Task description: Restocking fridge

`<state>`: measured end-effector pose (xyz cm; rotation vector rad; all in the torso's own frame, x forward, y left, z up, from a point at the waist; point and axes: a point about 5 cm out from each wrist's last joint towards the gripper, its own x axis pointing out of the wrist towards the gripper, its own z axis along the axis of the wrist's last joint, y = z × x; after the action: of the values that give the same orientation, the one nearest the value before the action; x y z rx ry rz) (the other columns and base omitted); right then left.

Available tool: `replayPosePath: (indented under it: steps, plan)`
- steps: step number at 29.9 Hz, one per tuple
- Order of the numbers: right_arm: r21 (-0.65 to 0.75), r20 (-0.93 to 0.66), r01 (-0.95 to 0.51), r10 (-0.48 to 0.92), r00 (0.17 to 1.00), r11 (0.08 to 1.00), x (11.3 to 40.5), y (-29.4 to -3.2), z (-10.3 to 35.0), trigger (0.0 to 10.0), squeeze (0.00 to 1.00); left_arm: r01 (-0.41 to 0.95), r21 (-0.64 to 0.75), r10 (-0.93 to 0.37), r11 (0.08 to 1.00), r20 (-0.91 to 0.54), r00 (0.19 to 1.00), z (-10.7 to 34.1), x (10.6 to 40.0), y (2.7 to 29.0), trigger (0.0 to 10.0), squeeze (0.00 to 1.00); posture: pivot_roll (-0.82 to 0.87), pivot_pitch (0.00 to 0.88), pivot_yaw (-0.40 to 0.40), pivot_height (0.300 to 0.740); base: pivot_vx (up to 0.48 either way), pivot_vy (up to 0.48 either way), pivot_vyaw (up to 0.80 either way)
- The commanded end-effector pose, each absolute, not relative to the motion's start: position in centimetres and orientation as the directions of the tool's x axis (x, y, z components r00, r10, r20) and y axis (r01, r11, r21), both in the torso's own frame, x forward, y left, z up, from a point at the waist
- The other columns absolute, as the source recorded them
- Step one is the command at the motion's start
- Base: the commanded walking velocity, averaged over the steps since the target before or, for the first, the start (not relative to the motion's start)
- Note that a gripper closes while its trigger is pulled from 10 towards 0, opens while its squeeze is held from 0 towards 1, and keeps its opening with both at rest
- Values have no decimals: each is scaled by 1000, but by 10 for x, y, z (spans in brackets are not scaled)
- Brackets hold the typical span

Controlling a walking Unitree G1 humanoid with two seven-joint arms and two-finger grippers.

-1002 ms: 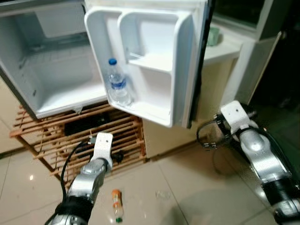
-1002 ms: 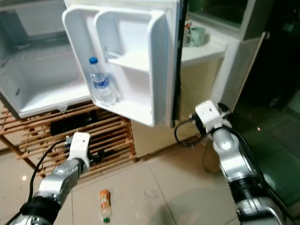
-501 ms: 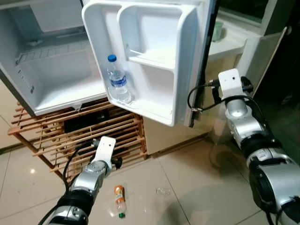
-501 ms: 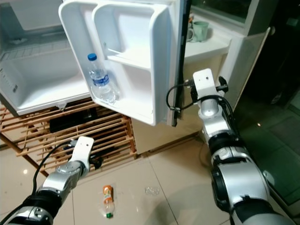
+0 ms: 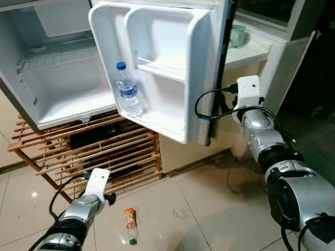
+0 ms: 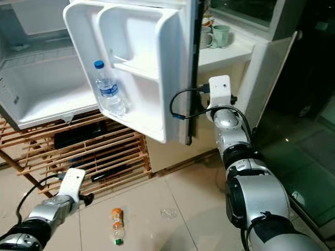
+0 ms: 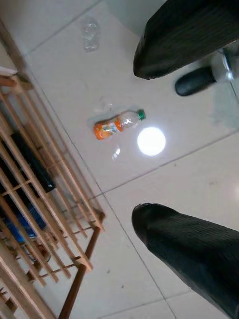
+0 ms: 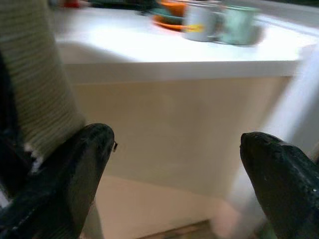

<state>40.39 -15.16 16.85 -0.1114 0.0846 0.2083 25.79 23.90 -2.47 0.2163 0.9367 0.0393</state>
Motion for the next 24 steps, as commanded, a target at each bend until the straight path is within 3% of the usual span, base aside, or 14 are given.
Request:
replayPosePath:
  steps: [1,2,4,6,7,8,9,11,12,13,19,21,22,24]
  plan:
    - [-94,-8,-433,434,901,897,403,-109,190,10000,0,89,195,115,977,-828,549,-35,244,243,10000,0,-144,0,87,740,0,0,0]
    - [-94,-8,-433,434,901,897,403,-109,190,10000,0,89,195,115,977,-828,549,-35,244,243,10000,0,-144,0,87,740,0,0,0]
    - [-108,5,-696,701,713,709,375,-78,196,10000,0,113,178,108,977,-880,462,-52,218,248,10000,0,-155,0,94,740,0,0,0]
    - [-108,5,-696,701,713,709,375,-78,196,10000,0,113,178,108,977,-880,462,-52,218,248,10000,0,-155,0,94,740,0,0,0]
    - [-26,93,-916,913,397,401,313,-52,216,10000,0,98,162,115,982,-922,369,-67,188,255,10000,0,-166,0,97,740,0,0,0]
    - [-26,93,-916,913,397,401,313,-52,216,10000,0,98,162,115,982,-922,369,-67,188,255,10000,0,-166,0,97,740,0,0,0]
    - [9,118,-950,943,311,312,294,-49,220,10000,0,89,160,120,983,-929,350,-69,181,258,10000,0,-166,0,97,740,0,0,0]
    - [53,129,-953,945,302,297,289,-53,219,10000,0,82,162,126,983,-933,337,-72,176,258,10000,0,-168,0,96,740,0,0,0]
    - [96,129,-936,929,348,337,294,-61,213,10000,0,78,162,127,984,-934,334,-73,175,256,10000,0,-168,0,96,740,0,0,0]
    - [175,88,-846,848,523,504,318,-85,192,10000,0,74,156,122,985,-933,338,-75,176,250,10000,0,-168,0,94,740,0,0,0]
    - [205,39,-779,791,611,592,325,-102,177,10000,0,71,144,110,987,-930,351,-75,179,245,10000,0,-167,0,94,740,0,0,0]
    - [173,-36,-661,676,736,730,329,-117,166,10000,0,77,149,107,986,-913,393,-72,188,240,10000,0,-163,0,93,740,0,0,0]
    - [173,-36,-661,676,736,730,329,-117,166,10000,0,77,149,107,986,-913,393,-72,188,240,10000,0,-163,0,93,740,0,0,0]
    - [67,-122,-485,489,864,872,335,-133,150,10000,0,93,207,123,974,-826,549,-56,219,236,10000,0,-154,0,87,740,0,0,0]
